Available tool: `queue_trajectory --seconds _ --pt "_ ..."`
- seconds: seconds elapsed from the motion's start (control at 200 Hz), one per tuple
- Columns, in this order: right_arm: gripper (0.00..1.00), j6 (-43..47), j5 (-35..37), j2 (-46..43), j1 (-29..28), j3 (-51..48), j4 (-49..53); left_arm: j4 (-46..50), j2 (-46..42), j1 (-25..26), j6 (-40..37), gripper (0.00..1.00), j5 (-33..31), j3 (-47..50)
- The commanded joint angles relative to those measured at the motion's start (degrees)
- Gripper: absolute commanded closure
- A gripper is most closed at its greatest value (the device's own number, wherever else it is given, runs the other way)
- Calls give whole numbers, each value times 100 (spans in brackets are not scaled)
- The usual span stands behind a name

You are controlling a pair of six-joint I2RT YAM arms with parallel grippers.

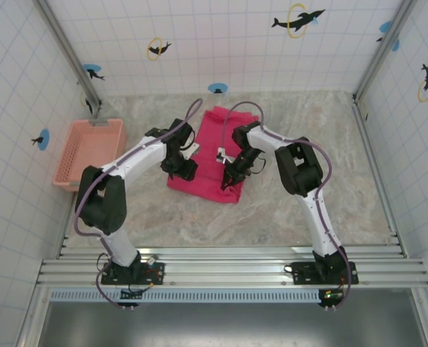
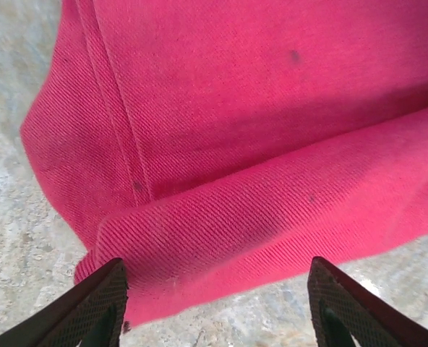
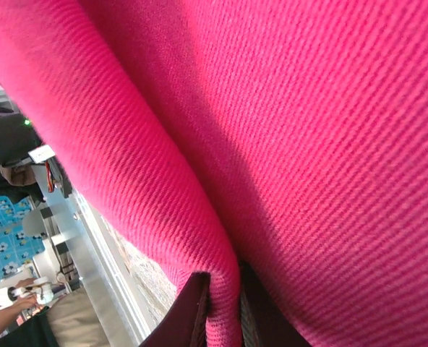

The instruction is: Roll up the long pants

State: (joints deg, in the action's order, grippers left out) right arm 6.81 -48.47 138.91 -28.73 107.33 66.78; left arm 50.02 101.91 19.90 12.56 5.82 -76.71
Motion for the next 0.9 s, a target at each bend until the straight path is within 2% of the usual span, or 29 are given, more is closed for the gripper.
queue_trajectory --seconds 0.0,0.14,0.215,0.315,0.4,0.455,0.56,0.631,0.751,0.896 --pt "86 -65 119 154 63 152 -174 -5 419 16 173 36 -212 -14" --pt "83 -150 383 -73 104 322 -261 -28 769 16 143 38 -256 -1" --pt "78 -125 636 -295 126 505 -226 -39 860 16 133 39 -293 -11" --pt "68 227 1438 -692 120 765 -10 -36 976 15 94 39 -307 -83" --pt "56 650 2272 -1513 -3 559 -28 21 1087 14 70 39 -284 -210" --pt "55 848 2524 -1891 -122 300 -59 53 1144 12 67 39 -284 -204" --pt "51 1127 3077 -2642 -571 -760 -592 119 1265 20 46 39 -242 -503" --pt "42 1314 3677 -3017 -1044 -1477 -1061 187 1337 11 17 39 -238 -642" --pt "41 1476 4198 -3114 -1650 -1961 -1389 310 1445 18 -62 39 -219 -847" --pt "40 1692 5200 -3250 -2335 -2726 -2436 379 1482 15 -156 39 -231 -882"
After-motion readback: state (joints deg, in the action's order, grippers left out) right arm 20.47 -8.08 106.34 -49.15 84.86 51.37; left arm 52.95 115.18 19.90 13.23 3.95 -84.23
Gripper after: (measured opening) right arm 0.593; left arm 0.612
